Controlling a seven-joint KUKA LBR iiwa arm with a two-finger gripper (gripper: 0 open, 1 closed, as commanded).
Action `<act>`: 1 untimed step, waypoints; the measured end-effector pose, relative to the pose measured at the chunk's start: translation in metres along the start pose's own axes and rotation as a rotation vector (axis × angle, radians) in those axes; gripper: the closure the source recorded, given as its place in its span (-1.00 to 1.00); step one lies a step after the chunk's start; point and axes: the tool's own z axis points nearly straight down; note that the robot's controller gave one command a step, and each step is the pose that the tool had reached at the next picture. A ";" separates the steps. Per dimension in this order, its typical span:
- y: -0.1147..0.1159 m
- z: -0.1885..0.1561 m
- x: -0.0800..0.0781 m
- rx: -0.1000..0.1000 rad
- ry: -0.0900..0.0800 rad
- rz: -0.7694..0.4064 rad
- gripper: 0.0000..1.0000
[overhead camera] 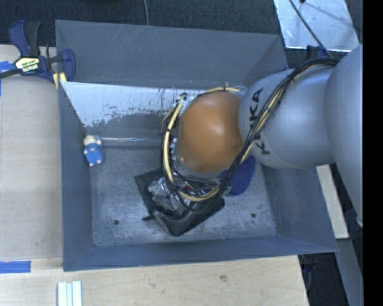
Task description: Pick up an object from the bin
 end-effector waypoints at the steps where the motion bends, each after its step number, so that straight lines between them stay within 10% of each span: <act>1: -0.001 0.002 0.002 0.001 0.003 0.002 -1.00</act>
Offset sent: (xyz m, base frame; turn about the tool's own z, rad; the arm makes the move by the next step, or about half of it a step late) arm 0.0000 0.0000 0.0000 0.0000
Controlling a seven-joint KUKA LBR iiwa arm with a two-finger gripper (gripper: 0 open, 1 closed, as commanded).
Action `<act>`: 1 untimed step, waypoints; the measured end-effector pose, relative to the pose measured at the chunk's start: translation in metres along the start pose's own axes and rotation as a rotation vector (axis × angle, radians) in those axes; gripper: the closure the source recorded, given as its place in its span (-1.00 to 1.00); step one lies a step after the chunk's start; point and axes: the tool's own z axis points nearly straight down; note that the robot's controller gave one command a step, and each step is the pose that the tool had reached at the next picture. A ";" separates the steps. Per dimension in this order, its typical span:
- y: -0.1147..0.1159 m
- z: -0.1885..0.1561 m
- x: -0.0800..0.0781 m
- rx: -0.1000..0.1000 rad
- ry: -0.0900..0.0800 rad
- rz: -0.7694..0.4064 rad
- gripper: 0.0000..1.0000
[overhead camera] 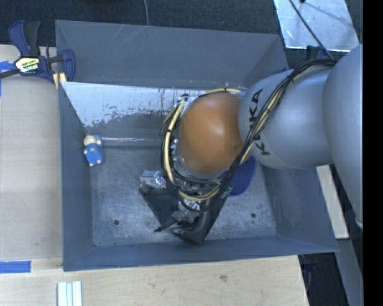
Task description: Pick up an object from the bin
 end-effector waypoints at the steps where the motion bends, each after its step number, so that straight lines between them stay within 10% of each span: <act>1: -0.001 0.001 0.002 0.000 0.004 0.002 1.00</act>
Offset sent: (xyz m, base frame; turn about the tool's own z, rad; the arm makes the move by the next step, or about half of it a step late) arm 0.0000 0.0000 0.0000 0.0000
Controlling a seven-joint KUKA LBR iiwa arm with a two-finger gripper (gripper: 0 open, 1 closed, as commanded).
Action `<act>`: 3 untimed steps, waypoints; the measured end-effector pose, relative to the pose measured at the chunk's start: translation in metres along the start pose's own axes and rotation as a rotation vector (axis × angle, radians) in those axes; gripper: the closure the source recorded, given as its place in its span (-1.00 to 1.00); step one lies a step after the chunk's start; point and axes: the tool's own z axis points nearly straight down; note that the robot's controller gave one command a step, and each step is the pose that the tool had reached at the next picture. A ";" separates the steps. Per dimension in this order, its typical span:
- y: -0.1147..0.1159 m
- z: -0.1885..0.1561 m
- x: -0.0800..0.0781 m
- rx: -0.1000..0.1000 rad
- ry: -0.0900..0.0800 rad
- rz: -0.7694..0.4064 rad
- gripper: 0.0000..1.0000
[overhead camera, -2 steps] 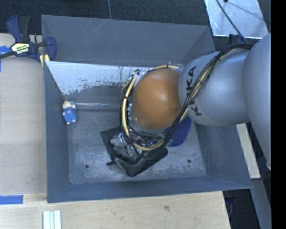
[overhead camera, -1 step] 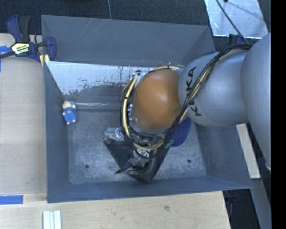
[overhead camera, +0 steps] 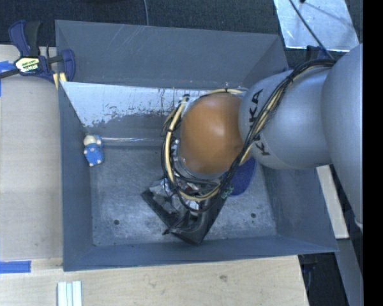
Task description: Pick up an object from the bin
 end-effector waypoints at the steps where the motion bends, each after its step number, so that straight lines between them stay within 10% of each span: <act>1: 0.001 0.000 -0.001 -0.001 -0.001 0.000 -1.00; 2: 0.000 0.000 0.000 0.000 0.002 0.001 1.00; 3: 0.000 0.000 0.000 -0.001 0.000 0.001 -1.00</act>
Offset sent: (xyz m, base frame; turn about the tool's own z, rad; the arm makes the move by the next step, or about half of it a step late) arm 0.0000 0.0000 0.0000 0.0000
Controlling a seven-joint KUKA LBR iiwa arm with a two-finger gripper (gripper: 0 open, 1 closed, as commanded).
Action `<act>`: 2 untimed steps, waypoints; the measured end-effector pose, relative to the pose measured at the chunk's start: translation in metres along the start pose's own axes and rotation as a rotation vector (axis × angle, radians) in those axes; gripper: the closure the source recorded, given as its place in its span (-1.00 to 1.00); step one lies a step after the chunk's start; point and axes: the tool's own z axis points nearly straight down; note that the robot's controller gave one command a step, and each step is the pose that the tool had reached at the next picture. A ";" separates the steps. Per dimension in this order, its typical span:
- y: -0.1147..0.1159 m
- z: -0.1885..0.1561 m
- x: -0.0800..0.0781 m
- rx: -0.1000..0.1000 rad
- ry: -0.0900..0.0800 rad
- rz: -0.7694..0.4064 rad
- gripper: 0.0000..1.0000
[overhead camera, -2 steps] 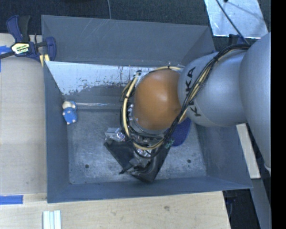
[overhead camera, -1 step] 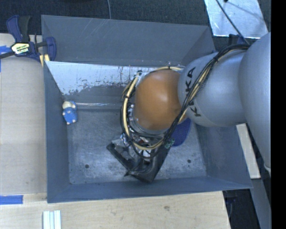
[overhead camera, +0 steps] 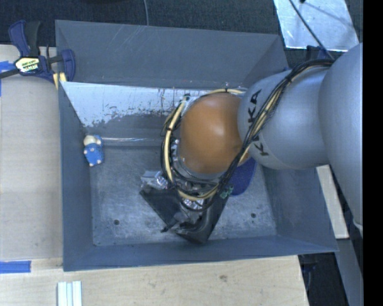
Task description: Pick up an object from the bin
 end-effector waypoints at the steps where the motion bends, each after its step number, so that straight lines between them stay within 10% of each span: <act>1: 0.000 0.000 0.001 0.000 0.002 0.000 1.00; 2: 0.000 0.000 0.000 0.000 0.001 0.001 -1.00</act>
Offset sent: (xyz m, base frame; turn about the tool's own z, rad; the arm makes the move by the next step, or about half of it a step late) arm 0.0000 0.0000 0.0000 0.0000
